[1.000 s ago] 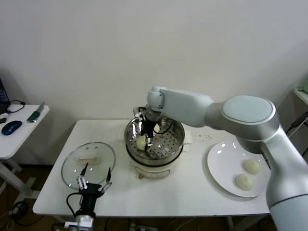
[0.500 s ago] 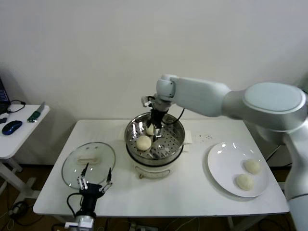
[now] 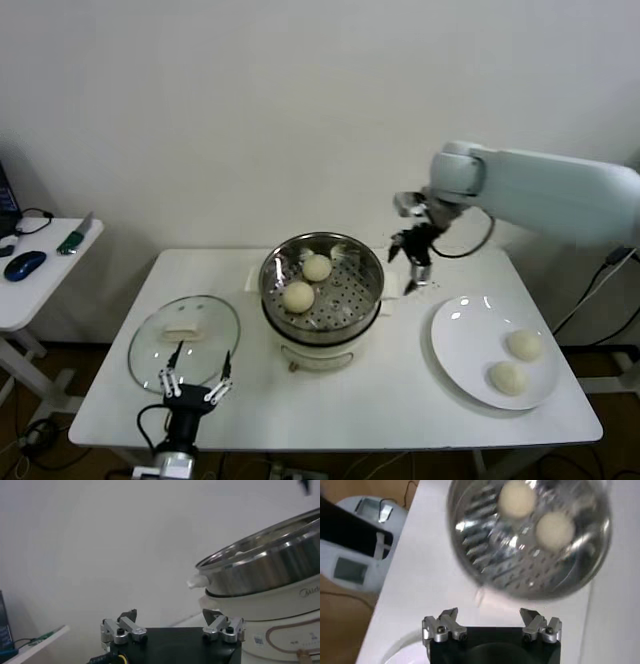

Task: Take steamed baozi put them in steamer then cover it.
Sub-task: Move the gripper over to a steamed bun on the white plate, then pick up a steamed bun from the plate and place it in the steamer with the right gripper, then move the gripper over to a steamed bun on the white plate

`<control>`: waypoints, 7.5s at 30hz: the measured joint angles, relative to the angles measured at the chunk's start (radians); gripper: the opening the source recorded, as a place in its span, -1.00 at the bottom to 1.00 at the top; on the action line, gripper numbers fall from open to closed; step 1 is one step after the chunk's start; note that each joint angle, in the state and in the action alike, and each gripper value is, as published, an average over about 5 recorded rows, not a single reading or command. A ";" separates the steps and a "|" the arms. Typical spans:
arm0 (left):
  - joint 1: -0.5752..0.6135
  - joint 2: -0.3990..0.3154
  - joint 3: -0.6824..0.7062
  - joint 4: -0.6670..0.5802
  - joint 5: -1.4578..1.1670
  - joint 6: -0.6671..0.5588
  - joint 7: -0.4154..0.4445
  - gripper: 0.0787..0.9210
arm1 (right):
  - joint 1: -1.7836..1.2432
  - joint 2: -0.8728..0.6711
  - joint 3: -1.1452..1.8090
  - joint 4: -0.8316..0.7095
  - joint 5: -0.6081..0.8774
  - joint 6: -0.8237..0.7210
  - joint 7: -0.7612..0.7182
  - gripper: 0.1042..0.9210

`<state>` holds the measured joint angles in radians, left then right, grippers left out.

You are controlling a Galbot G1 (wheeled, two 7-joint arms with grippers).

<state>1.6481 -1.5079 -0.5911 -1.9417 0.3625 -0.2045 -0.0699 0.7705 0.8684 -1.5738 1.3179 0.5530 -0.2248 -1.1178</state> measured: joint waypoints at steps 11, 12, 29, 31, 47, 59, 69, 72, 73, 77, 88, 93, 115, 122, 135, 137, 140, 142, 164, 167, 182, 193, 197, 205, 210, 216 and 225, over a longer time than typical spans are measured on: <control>0.018 -0.004 -0.006 -0.011 0.004 0.000 -0.001 0.77 | -0.210 -0.296 0.121 0.096 -0.239 0.033 -0.006 0.76; 0.018 -0.004 -0.006 -0.011 0.004 0.000 -0.001 0.77 | -0.240 -0.315 0.142 0.098 -0.260 0.036 -0.006 0.76; 0.030 -0.013 -0.010 0.009 0.010 -0.006 -0.002 0.77 | -0.637 -0.428 0.475 0.026 -0.482 0.068 -0.002 0.76; 0.031 -0.013 -0.010 0.010 0.010 -0.006 -0.002 0.77 | -0.657 -0.426 0.492 0.013 -0.496 0.071 -0.001 0.76; 0.026 -0.013 -0.011 0.029 0.011 -0.010 -0.003 0.77 | -0.734 -0.370 0.546 -0.074 -0.549 0.081 0.005 0.76; 0.018 -0.013 -0.007 0.036 0.014 -0.006 -0.003 0.77 | -0.742 -0.343 0.546 -0.101 -0.556 0.089 0.001 0.50; 0.016 -0.011 -0.004 0.035 0.015 -0.003 -0.002 0.77 | -0.683 -0.329 0.500 -0.093 -0.545 0.120 -0.012 0.40; 0.017 -0.009 -0.003 0.032 0.015 -0.002 -0.002 0.77 | -0.616 -0.312 0.452 -0.087 -0.541 0.151 -0.023 0.41; 0.017 -0.008 -0.002 0.031 0.015 -0.002 -0.002 0.77 | -0.587 -0.303 0.433 -0.086 -0.540 0.166 -0.028 0.41; 0.022 -0.008 -0.001 0.026 0.016 -0.001 -0.002 0.77 | -0.450 -0.250 0.346 -0.090 -0.537 0.239 -0.046 0.41; 0.030 -0.010 -0.003 0.021 0.014 -0.003 -0.002 0.77 | -0.103 0.005 0.181 -0.119 -0.521 0.493 -0.083 0.43; 0.030 -0.010 -0.003 0.019 0.011 -0.002 -0.002 0.77 | -0.037 0.137 0.169 -0.123 -0.522 0.584 -0.092 0.43; 0.042 0.006 -0.010 0.008 -0.004 0.002 -0.002 0.77 | -0.125 0.514 0.169 -0.146 -0.634 0.783 -0.107 0.45; 0.047 0.009 -0.013 0.010 -0.010 0.002 -0.002 0.77 | -0.164 0.539 0.148 -0.130 -0.649 0.797 -0.112 0.47; 0.044 0.009 -0.011 0.019 -0.011 0.001 -0.003 0.77 | -0.201 0.549 0.132 -0.130 -0.682 0.807 -0.117 0.54; 0.044 0.009 -0.010 0.019 -0.010 0.001 -0.003 0.77 | -0.204 0.551 0.135 -0.134 -0.689 0.807 -0.119 0.63; 0.044 0.008 -0.010 0.019 -0.010 0.001 -0.003 0.77 | -0.208 0.552 0.143 -0.139 -0.699 0.809 -0.124 0.74; 0.044 0.008 -0.010 0.019 -0.010 0.000 -0.003 0.77 | -0.208 0.551 0.150 -0.140 -0.703 0.811 -0.127 0.75; 0.030 0.010 -0.002 0.006 0.000 0.005 -0.003 0.77 | 0.006 0.294 0.046 -0.121 -0.403 0.550 -0.001 0.76; 0.033 0.011 -0.003 0.003 0.000 0.005 -0.003 0.77 | 0.024 0.215 0.019 -0.103 -0.339 0.448 0.025 0.76; 0.063 0.007 -0.016 -0.020 0.000 0.004 -0.004 0.77 | -0.168 -0.188 0.109 -0.073 -0.332 0.161 0.035 0.76; 0.079 0.001 -0.019 -0.026 0.010 0.007 -0.004 0.77 | -0.517 -0.296 0.417 -0.186 -0.494 0.168 0.015 0.76; 0.083 -0.004 -0.019 -0.021 0.014 0.007 -0.005 0.77 | -0.589 -0.292 0.496 -0.245 -0.538 0.186 0.004 0.76; 0.081 -0.008 -0.019 -0.019 0.019 0.011 -0.005 0.77 | -0.678 -0.261 0.598 -0.351 -0.607 0.220 -0.007 0.76; 0.076 -0.008 -0.018 -0.013 0.020 0.015 -0.005 0.77 | -0.708 -0.235 0.638 -0.406 -0.639 0.239 -0.009 0.76; 0.076 -0.010 -0.016 -0.007 0.025 0.015 -0.005 0.77 | -0.728 -0.203 0.670 -0.465 -0.675 0.261 -0.015 0.76; 0.075 -0.011 -0.018 -0.010 0.026 0.016 -0.005 0.77 | -0.745 -0.182 0.686 -0.508 -0.710 0.282 -0.026 0.69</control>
<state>1.7233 -1.5192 -0.6088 -1.9513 0.3883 -0.1884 -0.0754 0.0252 0.6861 -0.8875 0.8099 -0.1571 0.0572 -1.1442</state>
